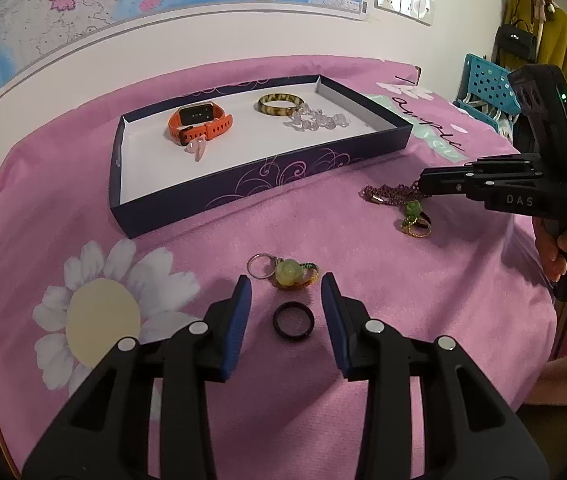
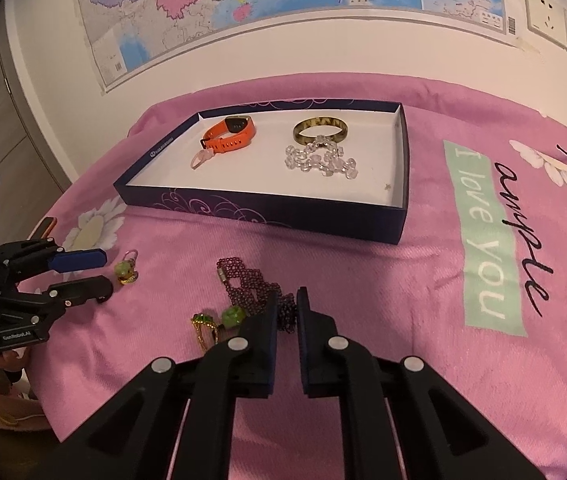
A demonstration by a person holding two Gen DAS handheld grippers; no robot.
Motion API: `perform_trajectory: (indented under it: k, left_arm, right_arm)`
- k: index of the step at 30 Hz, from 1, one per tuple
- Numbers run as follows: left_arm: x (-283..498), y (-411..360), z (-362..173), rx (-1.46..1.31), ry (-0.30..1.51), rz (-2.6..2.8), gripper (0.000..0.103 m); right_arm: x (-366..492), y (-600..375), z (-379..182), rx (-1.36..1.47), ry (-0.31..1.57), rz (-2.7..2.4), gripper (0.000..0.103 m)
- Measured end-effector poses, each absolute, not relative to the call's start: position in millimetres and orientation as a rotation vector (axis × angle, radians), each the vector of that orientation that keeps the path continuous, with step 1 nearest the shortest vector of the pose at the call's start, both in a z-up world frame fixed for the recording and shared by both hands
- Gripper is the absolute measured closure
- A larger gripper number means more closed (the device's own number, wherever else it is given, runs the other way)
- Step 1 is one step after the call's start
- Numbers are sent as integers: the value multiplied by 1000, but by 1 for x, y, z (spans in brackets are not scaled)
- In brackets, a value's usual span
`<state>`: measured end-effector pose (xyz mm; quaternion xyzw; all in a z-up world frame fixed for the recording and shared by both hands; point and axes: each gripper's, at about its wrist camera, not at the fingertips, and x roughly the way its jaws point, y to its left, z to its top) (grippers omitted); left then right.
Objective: Organize jewelry
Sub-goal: 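Withdraw both grippers from the tray toward the remaining rings and necklace, then grasp the black ring with the left gripper while the right grasps the dark beaded necklace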
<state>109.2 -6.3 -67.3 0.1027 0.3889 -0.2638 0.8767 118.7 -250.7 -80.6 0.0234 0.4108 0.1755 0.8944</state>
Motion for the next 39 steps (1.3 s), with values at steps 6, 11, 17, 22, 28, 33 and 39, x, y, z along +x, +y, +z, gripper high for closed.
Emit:
perform_trajectory:
  k: [6,11,17,22,28,33,39]
  left_arm:
    - [106,-3,-68,207,822,-559,67]
    - [101,2,-70,214,835,-560,67]
    - [102,-3,-75,231,860,-543,70]
    - [101,-4,-74,228,859,-551,80]
    - [97,-5,-71,229,842,-540,81]
    - [97,-2,-59,203,807,-543,81]
    - [103,1,-42,177,759,-535,81]
  right_arm:
    - [117,-250,-82,51,868,370,87]
    - [117,-250,-85,52,878,378,78]
    - [117,-246,-86,37,873,375,80]
    - [117,-245,-86,24,873,374,92]
    - [116,-242,-79,34,841,384,97]
    - [114,-239,-64,29,795,392,97]
    - [113,-234,-42,14,736,404,97]
